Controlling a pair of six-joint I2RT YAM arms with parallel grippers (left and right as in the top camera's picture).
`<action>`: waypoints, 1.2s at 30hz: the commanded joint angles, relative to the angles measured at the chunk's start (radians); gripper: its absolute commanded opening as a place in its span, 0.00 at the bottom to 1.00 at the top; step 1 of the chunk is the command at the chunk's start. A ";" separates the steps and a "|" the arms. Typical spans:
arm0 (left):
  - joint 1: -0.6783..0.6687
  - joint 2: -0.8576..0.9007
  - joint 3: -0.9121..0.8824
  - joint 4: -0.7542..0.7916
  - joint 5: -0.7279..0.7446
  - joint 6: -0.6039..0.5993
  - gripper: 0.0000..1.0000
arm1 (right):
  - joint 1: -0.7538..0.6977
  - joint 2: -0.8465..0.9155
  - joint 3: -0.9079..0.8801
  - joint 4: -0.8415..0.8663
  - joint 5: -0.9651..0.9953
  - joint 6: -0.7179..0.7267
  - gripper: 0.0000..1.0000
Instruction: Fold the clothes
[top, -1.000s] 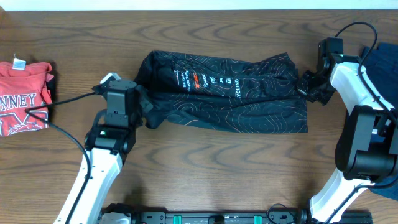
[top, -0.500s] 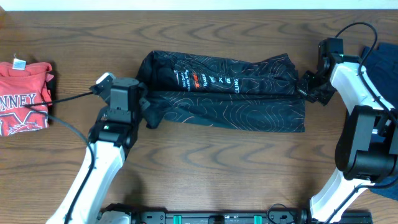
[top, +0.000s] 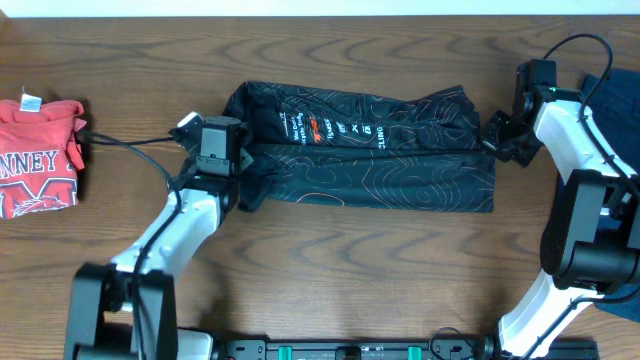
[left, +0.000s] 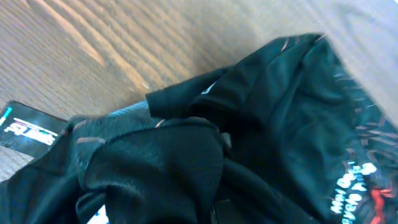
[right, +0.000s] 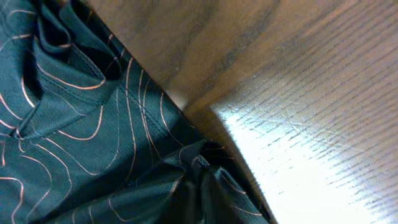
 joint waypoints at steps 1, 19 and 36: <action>0.002 0.020 0.023 0.004 -0.031 0.008 0.38 | -0.006 0.009 0.019 0.006 0.004 0.007 0.34; -0.002 -0.124 0.130 -0.105 0.090 0.183 0.55 | 0.055 0.006 0.303 -0.183 -0.056 -0.247 0.66; 0.000 0.041 0.315 -0.364 0.367 0.362 0.54 | 0.147 0.032 0.309 -0.363 -0.038 -0.369 0.52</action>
